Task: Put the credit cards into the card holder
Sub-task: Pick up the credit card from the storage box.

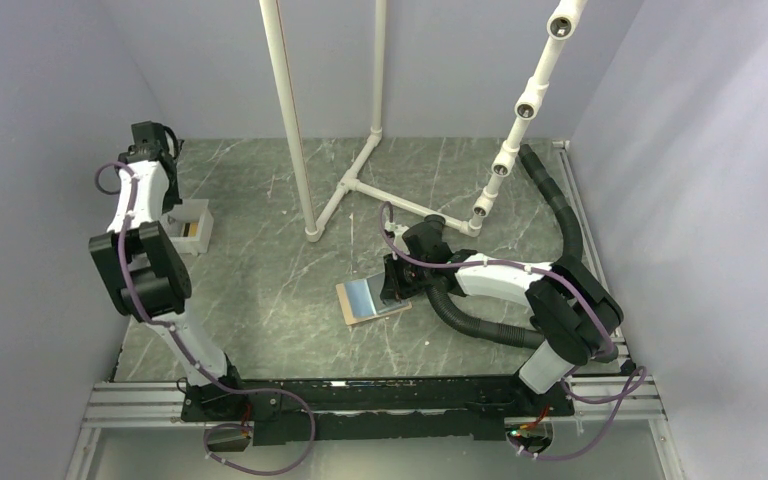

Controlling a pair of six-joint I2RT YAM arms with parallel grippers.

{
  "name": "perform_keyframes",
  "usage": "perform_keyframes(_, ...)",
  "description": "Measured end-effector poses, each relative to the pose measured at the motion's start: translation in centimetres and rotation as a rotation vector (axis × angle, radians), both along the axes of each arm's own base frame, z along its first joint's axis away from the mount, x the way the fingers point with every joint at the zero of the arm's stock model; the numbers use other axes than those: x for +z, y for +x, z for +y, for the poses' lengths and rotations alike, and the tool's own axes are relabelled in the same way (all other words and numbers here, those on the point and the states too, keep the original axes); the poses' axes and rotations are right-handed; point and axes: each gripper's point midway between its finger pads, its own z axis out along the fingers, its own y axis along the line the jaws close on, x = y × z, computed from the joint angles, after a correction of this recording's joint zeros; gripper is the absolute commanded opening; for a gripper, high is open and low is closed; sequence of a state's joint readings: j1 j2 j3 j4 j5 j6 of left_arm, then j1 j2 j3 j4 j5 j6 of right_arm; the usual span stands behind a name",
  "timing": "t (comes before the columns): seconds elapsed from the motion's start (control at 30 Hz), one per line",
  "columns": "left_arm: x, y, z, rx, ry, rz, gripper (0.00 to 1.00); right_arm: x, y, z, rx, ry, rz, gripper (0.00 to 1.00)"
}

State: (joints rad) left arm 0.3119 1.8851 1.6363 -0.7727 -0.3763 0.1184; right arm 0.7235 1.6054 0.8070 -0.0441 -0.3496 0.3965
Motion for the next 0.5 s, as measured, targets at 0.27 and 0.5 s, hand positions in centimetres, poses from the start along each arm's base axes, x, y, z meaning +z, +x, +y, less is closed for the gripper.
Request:
perform_keyframes(0.27, 9.9, -2.2, -5.8, -0.028, -0.198, -0.373, 0.00, 0.5, 0.3, -0.9, -0.020, -0.047, -0.031, 0.16)
perform_keyframes(0.5, 13.2, -9.6, -16.6, -0.207, -0.565, -0.644, 0.00, 4.6, 0.7, -1.0, -0.013, -0.044, -0.119, 0.33)
